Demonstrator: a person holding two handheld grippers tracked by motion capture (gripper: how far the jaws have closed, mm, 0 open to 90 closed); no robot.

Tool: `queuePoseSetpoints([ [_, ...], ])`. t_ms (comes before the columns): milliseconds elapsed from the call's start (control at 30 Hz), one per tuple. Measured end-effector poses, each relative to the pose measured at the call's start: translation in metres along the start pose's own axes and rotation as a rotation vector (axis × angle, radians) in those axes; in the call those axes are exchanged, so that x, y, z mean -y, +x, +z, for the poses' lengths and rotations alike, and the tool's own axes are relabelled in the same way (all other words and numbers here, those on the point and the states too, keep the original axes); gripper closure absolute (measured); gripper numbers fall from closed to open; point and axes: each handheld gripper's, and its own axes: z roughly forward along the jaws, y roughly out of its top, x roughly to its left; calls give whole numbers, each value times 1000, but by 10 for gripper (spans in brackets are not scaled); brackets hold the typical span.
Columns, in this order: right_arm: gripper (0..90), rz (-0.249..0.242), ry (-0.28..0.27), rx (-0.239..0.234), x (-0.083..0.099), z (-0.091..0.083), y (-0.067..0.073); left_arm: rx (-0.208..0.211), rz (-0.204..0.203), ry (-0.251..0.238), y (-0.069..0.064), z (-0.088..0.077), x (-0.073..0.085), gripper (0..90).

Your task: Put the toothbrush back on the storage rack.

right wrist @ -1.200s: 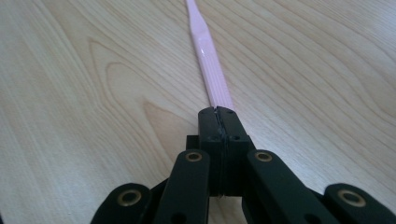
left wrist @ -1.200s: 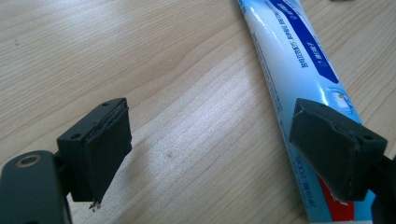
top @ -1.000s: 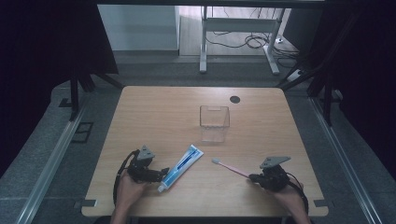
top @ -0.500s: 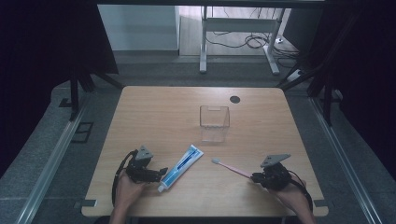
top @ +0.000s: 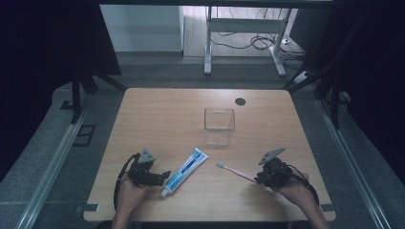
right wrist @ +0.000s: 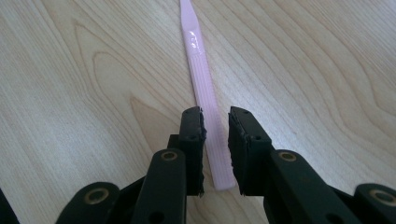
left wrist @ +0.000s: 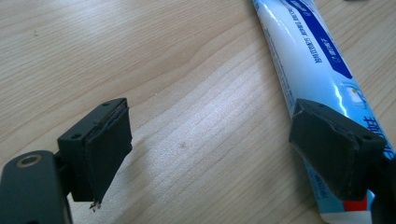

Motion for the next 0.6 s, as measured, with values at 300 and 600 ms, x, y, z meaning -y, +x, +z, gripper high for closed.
queuePoseSetpoints([
  [300,754,-89,124,-8,-29,8,7,0,0,2,0,0,0,134],
  [600,758,-154,235,3,-55,21,11,3,1,8,0,0,0,134],
])
